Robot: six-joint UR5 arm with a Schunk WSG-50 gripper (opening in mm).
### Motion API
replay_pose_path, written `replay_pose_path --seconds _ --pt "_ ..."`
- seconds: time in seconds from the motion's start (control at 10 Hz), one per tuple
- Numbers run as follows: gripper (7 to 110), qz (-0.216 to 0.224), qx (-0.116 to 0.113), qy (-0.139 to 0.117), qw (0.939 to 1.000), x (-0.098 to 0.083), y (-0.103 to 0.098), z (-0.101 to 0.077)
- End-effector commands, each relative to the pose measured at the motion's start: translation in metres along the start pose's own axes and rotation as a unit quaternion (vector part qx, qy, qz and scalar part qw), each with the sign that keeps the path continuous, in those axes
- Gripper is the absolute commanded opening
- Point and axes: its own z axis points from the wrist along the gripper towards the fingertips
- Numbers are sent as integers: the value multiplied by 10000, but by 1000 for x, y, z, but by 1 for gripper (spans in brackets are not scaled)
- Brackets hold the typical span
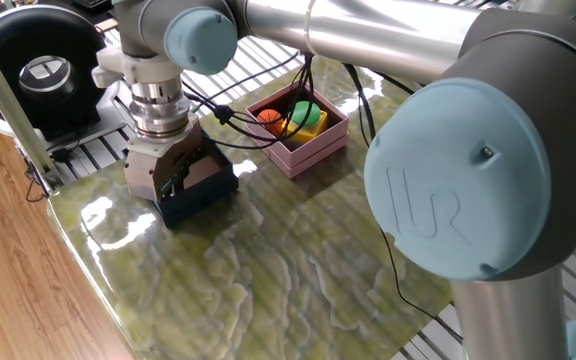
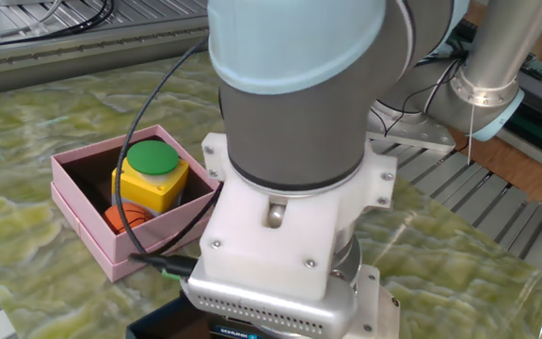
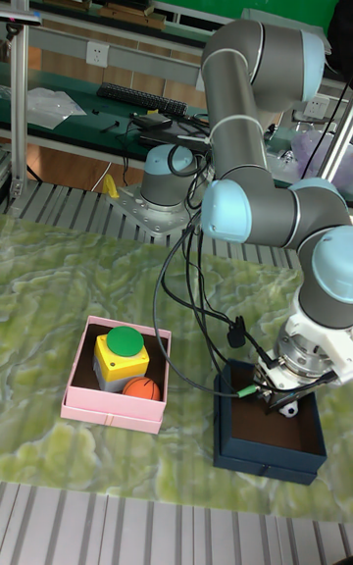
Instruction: Move an object from one box to another
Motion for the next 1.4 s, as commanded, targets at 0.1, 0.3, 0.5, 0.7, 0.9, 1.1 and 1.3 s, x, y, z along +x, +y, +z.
replay_pose_path --seconds 0.1,0.3,0.5,0.7,0.9,1.1,1.3 --pt "7 -23 6 74 10000 -1 -6 -20" --pt "7 -55 157 110 9998 -2 -15 -24" --pt "7 -69 32 105 9999 -3 -7 -25" --pt "7 -266 -250 -70 9993 -11 7 -25" --pt "44 -432 -241 -148 9987 -16 8 -21" --pt "44 -424 -105 -160 9989 -16 8 -11" --pt "44 -404 -79 -145 9990 -15 7 -9"
